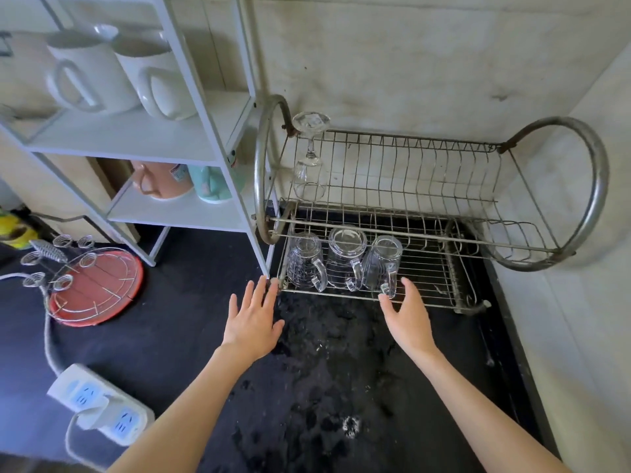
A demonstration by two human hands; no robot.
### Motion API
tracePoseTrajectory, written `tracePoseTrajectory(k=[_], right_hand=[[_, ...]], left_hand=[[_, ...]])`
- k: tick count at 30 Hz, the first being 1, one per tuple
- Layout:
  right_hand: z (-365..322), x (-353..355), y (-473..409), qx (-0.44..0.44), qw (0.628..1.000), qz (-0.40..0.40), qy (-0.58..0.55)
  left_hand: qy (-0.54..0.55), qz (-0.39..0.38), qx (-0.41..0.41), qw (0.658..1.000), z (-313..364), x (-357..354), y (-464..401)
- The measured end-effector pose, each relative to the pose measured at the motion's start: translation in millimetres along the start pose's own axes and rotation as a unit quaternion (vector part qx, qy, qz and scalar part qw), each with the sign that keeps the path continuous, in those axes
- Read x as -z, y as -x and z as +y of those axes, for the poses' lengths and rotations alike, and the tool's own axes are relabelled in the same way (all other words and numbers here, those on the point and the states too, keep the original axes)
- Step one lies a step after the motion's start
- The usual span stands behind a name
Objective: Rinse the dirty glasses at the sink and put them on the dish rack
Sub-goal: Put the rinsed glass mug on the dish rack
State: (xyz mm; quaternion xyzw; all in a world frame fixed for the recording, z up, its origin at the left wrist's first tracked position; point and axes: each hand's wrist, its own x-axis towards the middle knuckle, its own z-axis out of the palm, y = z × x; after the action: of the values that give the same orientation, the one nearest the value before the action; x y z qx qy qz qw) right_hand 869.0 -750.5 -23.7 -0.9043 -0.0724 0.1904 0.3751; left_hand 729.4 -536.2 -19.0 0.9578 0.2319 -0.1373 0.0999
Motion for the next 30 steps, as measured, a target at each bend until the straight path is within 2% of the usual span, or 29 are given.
tracePoseTrajectory(k=[4, 9, 17, 22, 30], right_hand=[[-4.5, -10.9, 42.8, 0.117, 0.981, -0.005, 0.155], [-23.5, -45.8, 105.8, 0.213, 0.95, -0.056, 0.221], [-64.2, -136.2, 237.7, 0.347, 0.902, -0.14, 0.214], [-91.7, -200.6, 323.0, 0.429, 0.859, -0.186, 0.21], [-157.4, -306.4, 403.4, 0.524, 0.777, -0.259, 0.234]], left_hand=[[0.023, 0.051, -0.004, 0.998, -2.9, -7.2, 45.5], [0.011, 0.14, -0.021, 0.99, -33.5, -29.2, 118.7], [0.021, 0.171, 0.07, 0.983, -120.0, -63.8, 260.7], [0.035, 0.175, 0.158, 0.971, -185.0, -79.6, 363.5], [0.117, 0.197, 0.315, 0.921, -280.1, -101.3, 473.2]])
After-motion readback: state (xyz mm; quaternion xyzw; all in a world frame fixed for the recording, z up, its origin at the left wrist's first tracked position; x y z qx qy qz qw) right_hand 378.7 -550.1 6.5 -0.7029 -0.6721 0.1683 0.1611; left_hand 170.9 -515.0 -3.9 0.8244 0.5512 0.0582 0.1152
